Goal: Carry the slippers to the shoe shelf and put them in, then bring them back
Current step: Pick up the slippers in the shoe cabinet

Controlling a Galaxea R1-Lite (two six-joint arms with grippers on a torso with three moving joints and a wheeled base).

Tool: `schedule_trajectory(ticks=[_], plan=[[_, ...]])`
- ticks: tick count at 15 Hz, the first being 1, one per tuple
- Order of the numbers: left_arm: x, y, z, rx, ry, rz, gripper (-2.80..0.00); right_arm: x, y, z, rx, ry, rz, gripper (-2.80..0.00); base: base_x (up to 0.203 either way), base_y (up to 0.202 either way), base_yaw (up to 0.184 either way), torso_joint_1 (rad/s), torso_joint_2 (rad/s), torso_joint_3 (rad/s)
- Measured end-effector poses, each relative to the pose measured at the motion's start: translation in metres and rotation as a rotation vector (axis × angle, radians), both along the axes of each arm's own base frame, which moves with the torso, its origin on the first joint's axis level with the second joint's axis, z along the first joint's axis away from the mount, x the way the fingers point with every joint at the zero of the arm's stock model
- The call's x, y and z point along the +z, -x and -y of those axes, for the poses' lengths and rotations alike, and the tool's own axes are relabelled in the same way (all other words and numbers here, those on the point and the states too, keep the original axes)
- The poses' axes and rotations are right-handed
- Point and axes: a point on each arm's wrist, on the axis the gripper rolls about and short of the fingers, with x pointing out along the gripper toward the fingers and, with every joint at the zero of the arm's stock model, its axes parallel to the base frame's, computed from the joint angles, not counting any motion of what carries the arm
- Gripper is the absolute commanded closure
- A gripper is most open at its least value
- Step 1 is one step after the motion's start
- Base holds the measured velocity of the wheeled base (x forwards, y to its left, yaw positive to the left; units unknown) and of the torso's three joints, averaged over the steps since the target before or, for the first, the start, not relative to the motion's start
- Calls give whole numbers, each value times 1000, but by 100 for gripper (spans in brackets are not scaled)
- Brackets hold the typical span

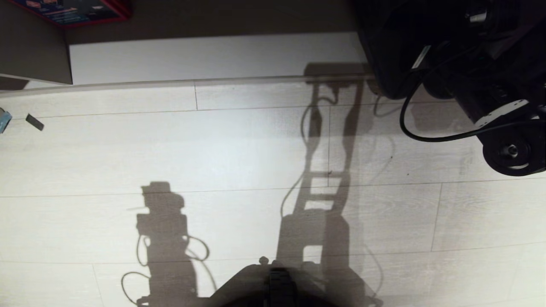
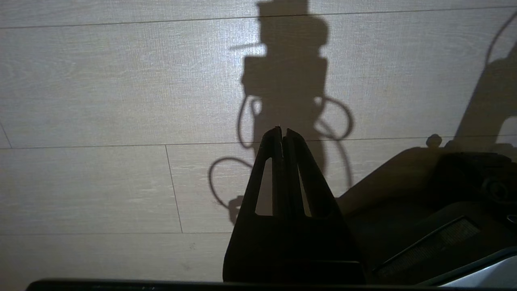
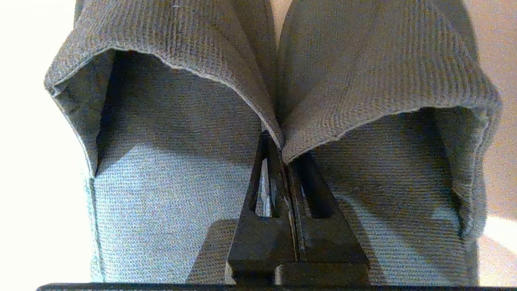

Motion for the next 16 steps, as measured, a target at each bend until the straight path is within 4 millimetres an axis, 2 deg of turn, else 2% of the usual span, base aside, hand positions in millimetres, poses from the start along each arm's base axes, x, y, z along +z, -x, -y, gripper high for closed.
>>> schedule_trajectory(ticks=[4, 5, 16], plan=[[0, 0, 0, 0, 0, 0, 0, 2, 4, -3, 1, 0, -19, 0, 0, 0, 0, 0, 0, 0], [0, 0, 0, 0, 0, 0, 0, 2, 4, -3, 3, 2, -19, -280, 0, 0, 0, 0, 0, 0], [0, 0, 0, 0, 0, 0, 0, -9, -3, -5, 30, 29, -50, -280, 0, 0, 0, 0, 0, 0]])
